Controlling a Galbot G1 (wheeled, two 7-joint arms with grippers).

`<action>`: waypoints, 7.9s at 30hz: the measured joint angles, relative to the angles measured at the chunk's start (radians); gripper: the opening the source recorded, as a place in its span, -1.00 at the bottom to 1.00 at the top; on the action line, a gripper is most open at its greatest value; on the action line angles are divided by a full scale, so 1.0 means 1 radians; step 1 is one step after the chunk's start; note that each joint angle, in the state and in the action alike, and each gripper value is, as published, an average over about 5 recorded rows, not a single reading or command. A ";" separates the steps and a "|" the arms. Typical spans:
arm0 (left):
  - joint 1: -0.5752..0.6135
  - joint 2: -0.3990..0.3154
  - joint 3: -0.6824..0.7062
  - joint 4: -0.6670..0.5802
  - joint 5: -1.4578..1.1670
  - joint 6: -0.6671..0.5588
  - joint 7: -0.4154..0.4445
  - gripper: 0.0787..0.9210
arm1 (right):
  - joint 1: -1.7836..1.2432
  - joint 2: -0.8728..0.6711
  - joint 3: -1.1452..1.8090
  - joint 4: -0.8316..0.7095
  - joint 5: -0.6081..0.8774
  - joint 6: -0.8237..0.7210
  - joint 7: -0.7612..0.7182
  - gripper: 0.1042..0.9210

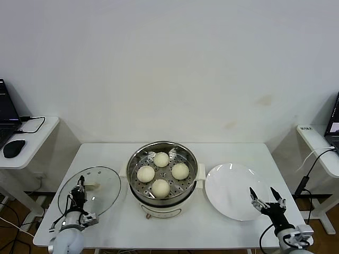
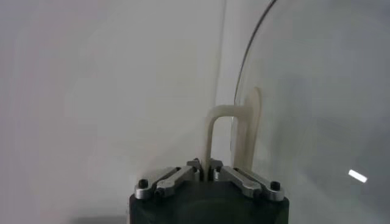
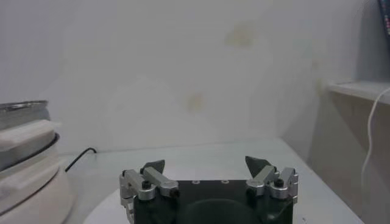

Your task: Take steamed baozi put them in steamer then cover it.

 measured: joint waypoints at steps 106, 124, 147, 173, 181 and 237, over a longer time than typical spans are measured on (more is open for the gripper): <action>-0.200 -0.204 0.640 -0.413 0.341 0.479 0.516 -0.84 | 0.101 0.060 0.009 -0.098 -0.068 -0.009 -0.009 0.76; -0.203 -0.200 0.636 -0.379 0.373 0.450 0.500 -0.84 | 0.100 0.063 0.010 -0.103 -0.073 -0.003 -0.011 0.76; -0.157 -0.171 0.633 -0.459 0.361 0.442 0.543 0.24 | 0.100 0.062 0.013 -0.111 -0.078 -0.001 -0.014 0.76; -0.016 -0.084 0.552 -0.682 0.319 0.412 0.553 0.77 | 0.064 0.039 -0.011 -0.064 -0.079 -0.037 -0.001 0.76; 0.067 -0.049 0.438 -0.782 0.186 0.371 0.480 0.77 | 0.036 0.014 -0.053 -0.002 -0.109 -0.066 0.030 0.76; 0.524 -0.084 -0.004 -0.623 -1.136 0.040 0.123 0.77 | -0.116 -0.131 -0.158 0.225 -0.145 -0.181 0.189 0.76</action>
